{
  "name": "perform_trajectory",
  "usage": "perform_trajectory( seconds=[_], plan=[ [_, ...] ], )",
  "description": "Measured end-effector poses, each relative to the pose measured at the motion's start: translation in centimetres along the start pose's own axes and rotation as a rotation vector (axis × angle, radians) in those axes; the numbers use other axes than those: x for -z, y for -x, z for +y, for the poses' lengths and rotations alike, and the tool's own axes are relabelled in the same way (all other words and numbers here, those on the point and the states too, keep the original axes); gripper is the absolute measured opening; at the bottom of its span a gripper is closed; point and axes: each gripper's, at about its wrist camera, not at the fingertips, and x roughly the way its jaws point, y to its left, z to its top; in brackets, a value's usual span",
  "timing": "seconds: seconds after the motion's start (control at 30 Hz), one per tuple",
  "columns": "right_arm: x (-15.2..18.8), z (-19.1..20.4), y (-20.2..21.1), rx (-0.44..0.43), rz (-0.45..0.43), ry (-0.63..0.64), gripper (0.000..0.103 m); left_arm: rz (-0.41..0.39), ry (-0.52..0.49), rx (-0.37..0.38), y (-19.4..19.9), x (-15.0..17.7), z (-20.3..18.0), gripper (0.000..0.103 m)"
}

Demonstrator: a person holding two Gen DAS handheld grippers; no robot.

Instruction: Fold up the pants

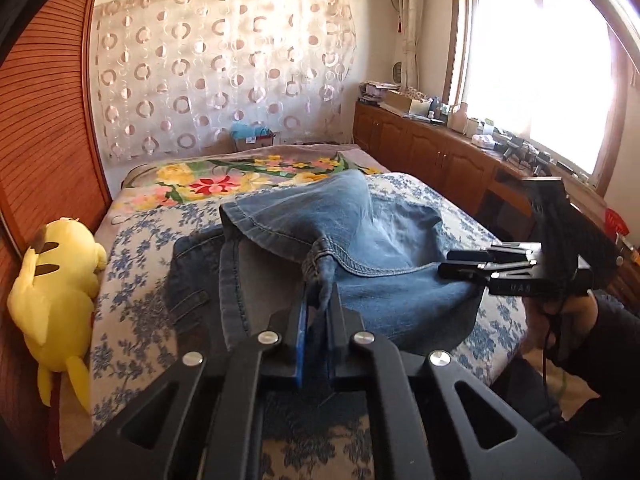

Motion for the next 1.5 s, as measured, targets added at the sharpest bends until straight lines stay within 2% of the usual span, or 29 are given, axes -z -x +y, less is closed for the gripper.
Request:
perform_trajectory(
  seconds=[0.2,0.3,0.33,0.47,0.6,0.73,0.87,0.9,1.5],
  plan=[
    [0.0,1.5,0.3,0.007,0.005,0.044,0.046,0.071,0.042,-0.025,-0.7,2.8,1.4,0.013],
    [0.2,1.5,0.0,0.020,0.022,0.055,0.046,0.061,0.065,-0.038,-0.4,3.1,2.4,0.017],
    [0.2,1.5,0.0,0.022,0.026,0.056,0.046,0.052,0.071,-0.047,-0.1,3.0,2.7,0.019],
    [0.1,1.2,0.5,0.031,0.017,0.059,0.046,0.021,0.085,-0.075,0.6,2.3,4.0,0.043],
    [-0.4,1.3,0.6,0.049,0.007,0.075,0.046,0.022,0.067,-0.118,-0.3,1.3,5.0,0.043],
    [-0.8,1.7,0.5,0.055,0.000,0.083,0.046,0.033,0.054,-0.108,-1.4,0.7,5.3,0.045],
    [-0.8,2.2,0.3,0.052,-0.001,0.092,0.046,0.031,0.054,-0.100,-2.2,0.3,4.9,0.057],
    [-0.8,2.3,0.1,0.053,-0.001,0.095,0.046,0.031,0.057,-0.094,-2.3,0.2,4.9,0.065],
    [-0.5,3.2,-2.1,0.076,-0.005,0.092,0.048,0.040,0.050,-0.103,-6.3,-1.7,4.3,0.067]
  ],
)
